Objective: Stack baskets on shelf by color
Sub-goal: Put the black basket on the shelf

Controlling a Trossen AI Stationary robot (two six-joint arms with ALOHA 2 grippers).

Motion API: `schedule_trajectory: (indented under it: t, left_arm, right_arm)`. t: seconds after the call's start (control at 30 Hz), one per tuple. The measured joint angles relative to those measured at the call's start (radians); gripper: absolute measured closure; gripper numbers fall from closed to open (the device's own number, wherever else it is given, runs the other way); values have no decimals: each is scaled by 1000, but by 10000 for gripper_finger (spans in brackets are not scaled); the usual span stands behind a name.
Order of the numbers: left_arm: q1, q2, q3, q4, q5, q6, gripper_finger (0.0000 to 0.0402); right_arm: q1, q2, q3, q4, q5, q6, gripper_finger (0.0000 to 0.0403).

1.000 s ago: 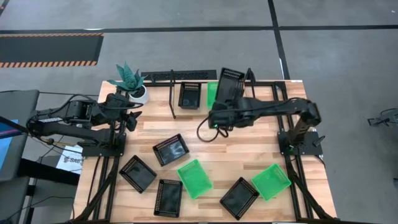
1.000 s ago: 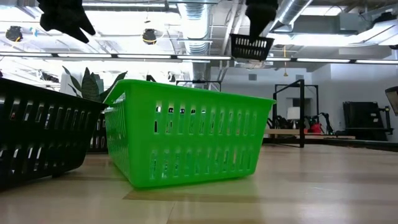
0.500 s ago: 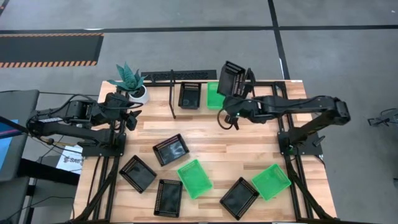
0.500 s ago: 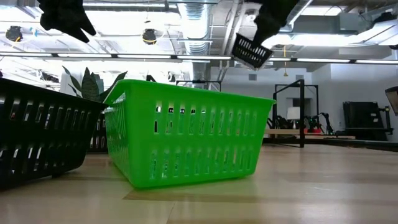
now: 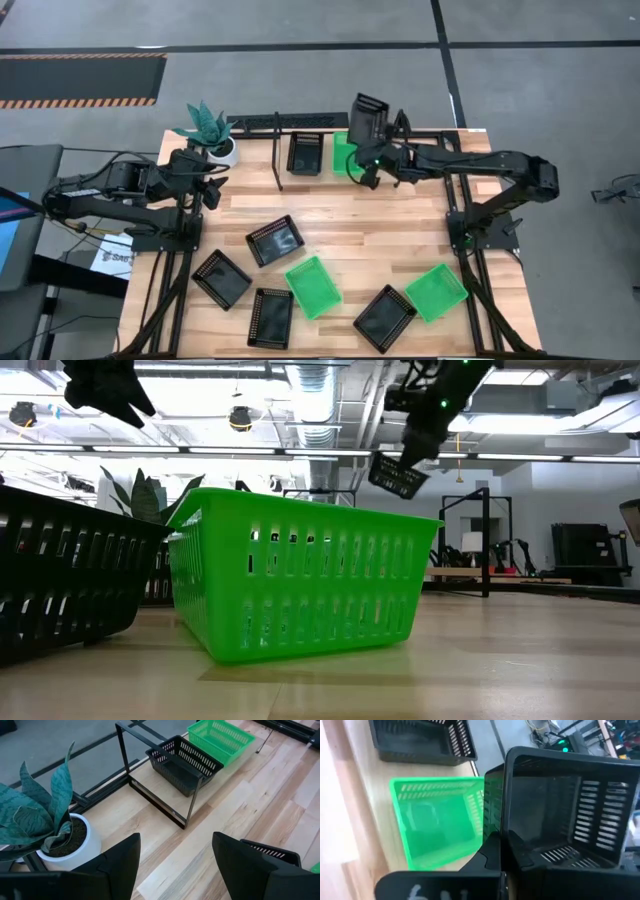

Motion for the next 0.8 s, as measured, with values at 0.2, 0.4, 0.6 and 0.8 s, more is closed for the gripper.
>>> schedule_trajectory:
  t: [0.2,0.4,0.6,0.8]
  left_arm:
    - [0,0,0,-1,0,-2,166]
    - [0,0,0,-1,0,-2,166]
    - [0,0,0,-1,0,-2,166]
    - [0,0,0,-1,-8,-1,166]
  right_arm:
    - [-77,18,-15,-1,-11,-18,393]
    - [-142,34,-16,-15,-16,-62,393]
    - [-187,93,-16,-37,-33,-102,393]
    - [-198,159,-14,-65,-28,-135,393]
